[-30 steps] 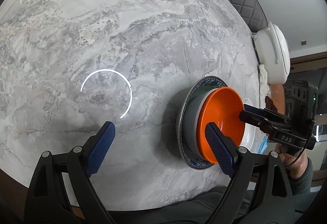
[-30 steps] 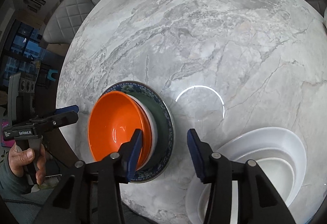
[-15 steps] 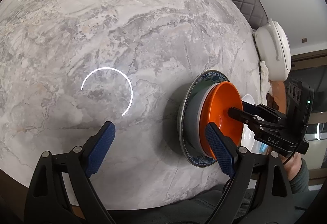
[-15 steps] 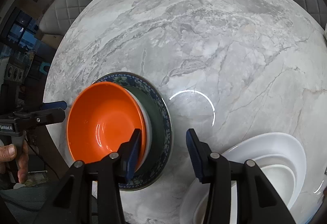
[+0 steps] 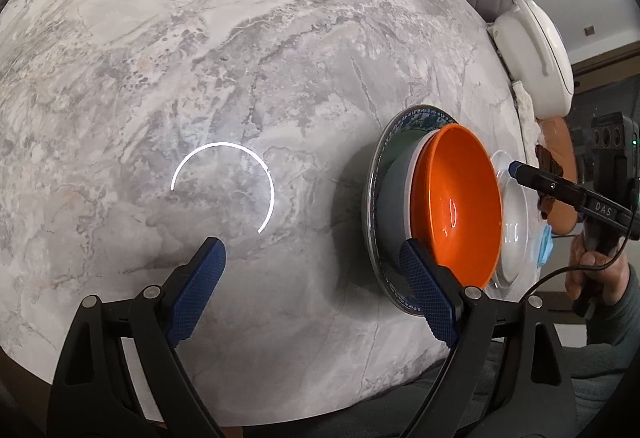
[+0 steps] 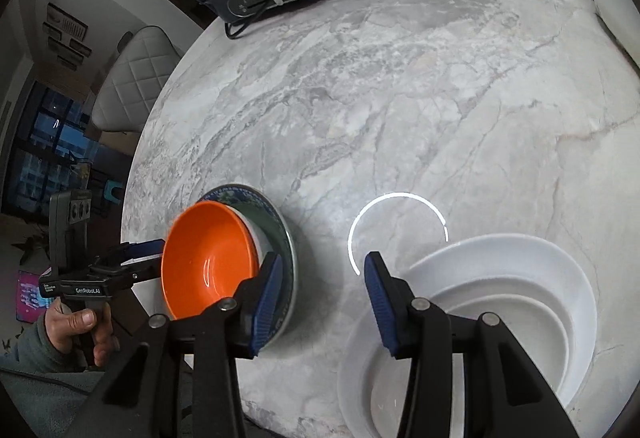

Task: Organize plates and bowls
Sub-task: 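Move both grippers to the patterned bowl rim and close them on it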

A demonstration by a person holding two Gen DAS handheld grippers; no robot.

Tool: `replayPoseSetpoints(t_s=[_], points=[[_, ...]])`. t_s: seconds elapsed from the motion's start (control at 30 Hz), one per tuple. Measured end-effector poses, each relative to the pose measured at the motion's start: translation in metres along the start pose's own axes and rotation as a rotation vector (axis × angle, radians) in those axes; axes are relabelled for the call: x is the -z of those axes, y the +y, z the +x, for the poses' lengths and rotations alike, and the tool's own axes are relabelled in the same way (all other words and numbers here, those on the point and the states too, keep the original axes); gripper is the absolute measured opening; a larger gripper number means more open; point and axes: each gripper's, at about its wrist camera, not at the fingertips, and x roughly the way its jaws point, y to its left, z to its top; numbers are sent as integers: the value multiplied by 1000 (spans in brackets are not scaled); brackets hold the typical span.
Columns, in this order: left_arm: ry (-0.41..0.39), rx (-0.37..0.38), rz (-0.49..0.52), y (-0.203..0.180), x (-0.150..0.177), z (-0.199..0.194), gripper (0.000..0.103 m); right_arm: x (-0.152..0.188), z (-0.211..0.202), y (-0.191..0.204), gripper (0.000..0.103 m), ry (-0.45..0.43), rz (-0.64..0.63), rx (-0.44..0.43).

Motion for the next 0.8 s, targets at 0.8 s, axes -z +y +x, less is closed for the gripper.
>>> replayPoseSetpoints(t_s=[0.8], points=[[10, -7, 126, -16, -19, 33, 58, 5, 54, 1, 26, 158, -14, -115]])
